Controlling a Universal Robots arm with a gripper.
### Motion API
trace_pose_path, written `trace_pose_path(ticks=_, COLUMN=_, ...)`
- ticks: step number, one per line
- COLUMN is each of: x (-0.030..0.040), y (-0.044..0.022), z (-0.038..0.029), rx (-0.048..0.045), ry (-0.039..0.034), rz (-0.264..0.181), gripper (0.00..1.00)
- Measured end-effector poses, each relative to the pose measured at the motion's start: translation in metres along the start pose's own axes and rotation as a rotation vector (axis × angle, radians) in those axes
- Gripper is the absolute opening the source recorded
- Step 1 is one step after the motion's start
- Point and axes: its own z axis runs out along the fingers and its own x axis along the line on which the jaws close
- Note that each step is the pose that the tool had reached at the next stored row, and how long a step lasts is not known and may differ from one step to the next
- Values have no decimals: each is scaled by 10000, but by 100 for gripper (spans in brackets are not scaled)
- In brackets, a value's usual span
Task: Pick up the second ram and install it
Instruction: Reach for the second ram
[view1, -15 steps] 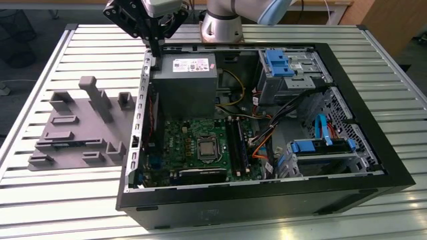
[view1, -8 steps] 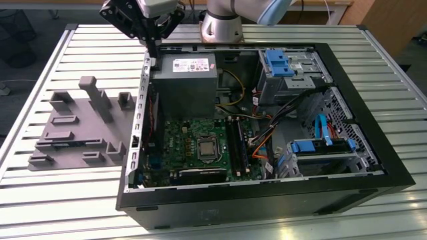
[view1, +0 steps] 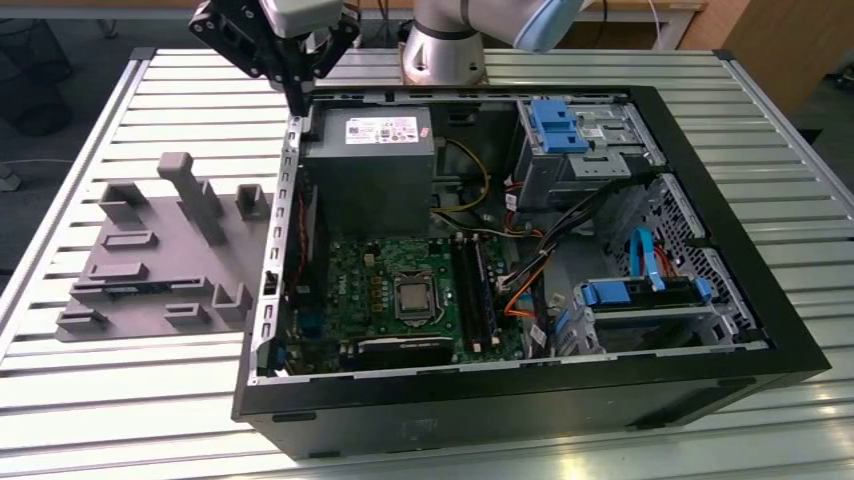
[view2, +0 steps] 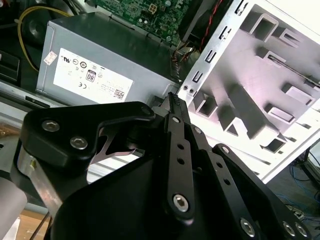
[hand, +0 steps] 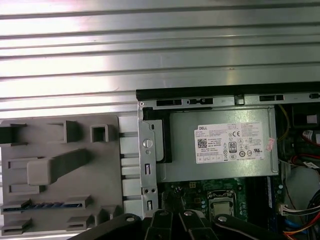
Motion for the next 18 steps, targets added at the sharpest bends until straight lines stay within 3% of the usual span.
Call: trace_pose_path(ticks=18, x=156, y=-12, z=13, rx=0, ry=0, rz=0, gripper=11)
